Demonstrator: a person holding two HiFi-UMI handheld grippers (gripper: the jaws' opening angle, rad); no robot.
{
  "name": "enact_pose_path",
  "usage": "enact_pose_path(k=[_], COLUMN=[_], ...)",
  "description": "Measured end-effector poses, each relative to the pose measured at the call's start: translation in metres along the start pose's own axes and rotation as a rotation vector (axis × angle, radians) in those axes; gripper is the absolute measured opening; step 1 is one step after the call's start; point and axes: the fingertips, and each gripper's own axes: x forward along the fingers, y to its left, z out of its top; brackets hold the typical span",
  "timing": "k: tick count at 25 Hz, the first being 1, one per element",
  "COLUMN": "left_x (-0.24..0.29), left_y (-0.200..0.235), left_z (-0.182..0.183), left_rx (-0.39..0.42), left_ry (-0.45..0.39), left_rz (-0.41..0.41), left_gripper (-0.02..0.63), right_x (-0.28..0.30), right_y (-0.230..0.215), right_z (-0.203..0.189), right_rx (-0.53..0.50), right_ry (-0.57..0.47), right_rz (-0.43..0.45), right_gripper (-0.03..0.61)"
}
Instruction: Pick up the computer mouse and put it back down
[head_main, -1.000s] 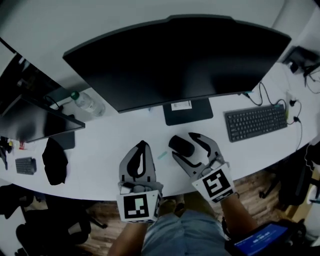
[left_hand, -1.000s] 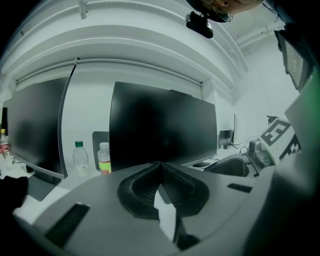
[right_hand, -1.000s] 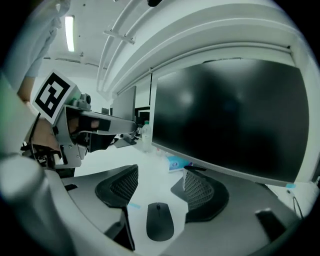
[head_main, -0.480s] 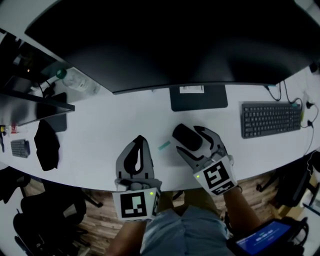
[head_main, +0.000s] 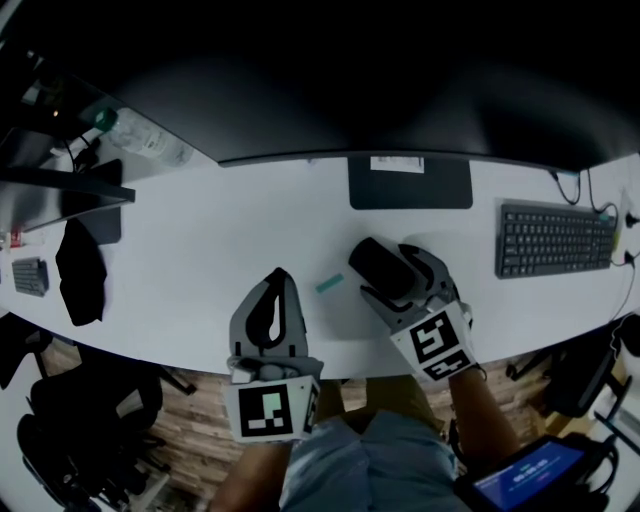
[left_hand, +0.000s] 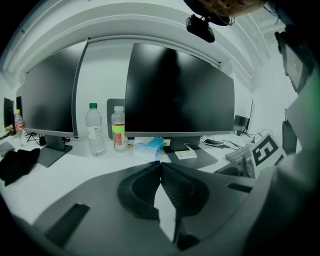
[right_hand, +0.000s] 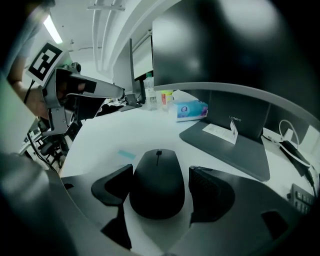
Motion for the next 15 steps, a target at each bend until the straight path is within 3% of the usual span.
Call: enact_pose_path(k=[11, 15], left_x=[0.0037, 0.0039], left_y=[-0.0011, 0.0015], left_z=[-0.0028, 0.0018], left_rx=[-0.021, 0.005], left_ry=[0.005, -0.015], left_rz=[0.011, 0.021], left_gripper=[0.008, 0.008], right_x=[0.0037, 0.0041], right_y=[-0.0012, -0.0022], right_z=[-0.0057, -0.0061], right_rx=[-0.008, -0.014], right_ry=[0.040, 0.042], right_rz=[-0.001, 0.004], right_gripper=[0.357, 0.328])
